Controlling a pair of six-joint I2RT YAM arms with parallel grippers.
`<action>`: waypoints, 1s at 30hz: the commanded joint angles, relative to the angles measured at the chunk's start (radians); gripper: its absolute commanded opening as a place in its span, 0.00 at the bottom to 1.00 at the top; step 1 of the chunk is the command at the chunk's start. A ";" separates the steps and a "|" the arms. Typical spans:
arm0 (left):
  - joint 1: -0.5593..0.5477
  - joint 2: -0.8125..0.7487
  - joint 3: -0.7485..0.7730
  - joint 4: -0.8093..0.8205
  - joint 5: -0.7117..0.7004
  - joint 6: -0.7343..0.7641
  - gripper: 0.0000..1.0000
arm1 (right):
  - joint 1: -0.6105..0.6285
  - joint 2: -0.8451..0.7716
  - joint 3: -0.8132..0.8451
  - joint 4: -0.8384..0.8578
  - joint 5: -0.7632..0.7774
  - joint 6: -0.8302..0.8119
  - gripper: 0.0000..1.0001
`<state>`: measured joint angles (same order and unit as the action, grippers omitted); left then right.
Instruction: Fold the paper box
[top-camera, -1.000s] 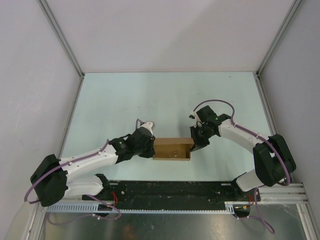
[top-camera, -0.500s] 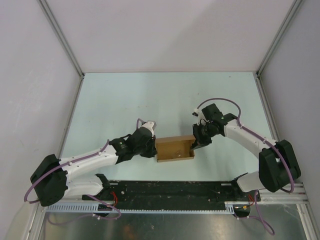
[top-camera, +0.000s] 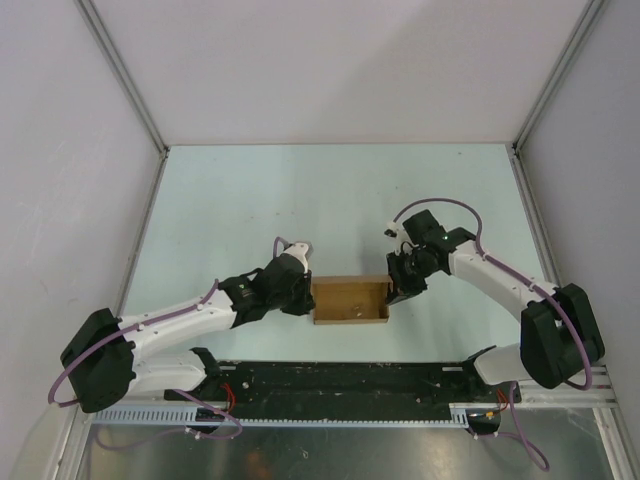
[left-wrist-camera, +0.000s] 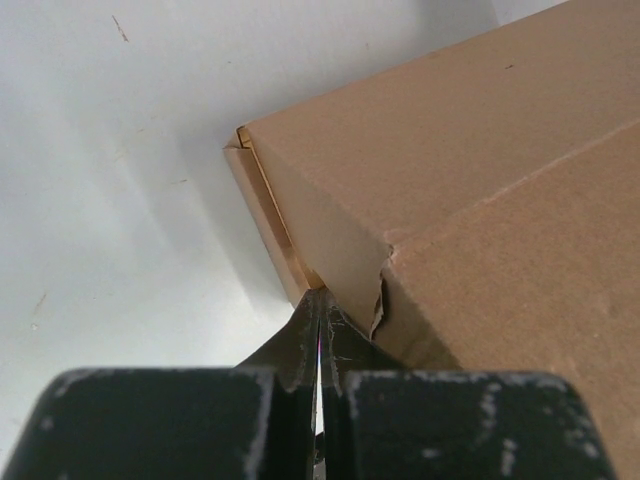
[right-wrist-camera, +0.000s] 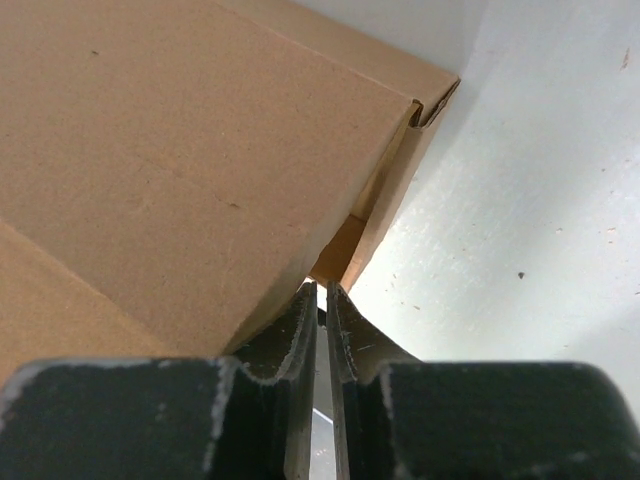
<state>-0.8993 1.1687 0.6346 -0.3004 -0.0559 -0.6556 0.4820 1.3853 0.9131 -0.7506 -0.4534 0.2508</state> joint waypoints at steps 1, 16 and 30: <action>-0.009 -0.014 -0.007 0.032 0.021 -0.012 0.00 | 0.033 -0.019 0.000 -0.027 0.013 -0.018 0.12; -0.021 -0.056 -0.062 0.032 0.048 -0.007 0.00 | 0.098 0.020 -0.034 -0.012 0.059 0.013 0.12; -0.023 -0.106 -0.127 0.032 0.097 -0.012 0.00 | 0.133 0.029 -0.039 -0.013 0.130 0.071 0.13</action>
<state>-0.9127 1.0931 0.5426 -0.2817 0.0051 -0.6556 0.6056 1.4250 0.8761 -0.7650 -0.3531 0.3000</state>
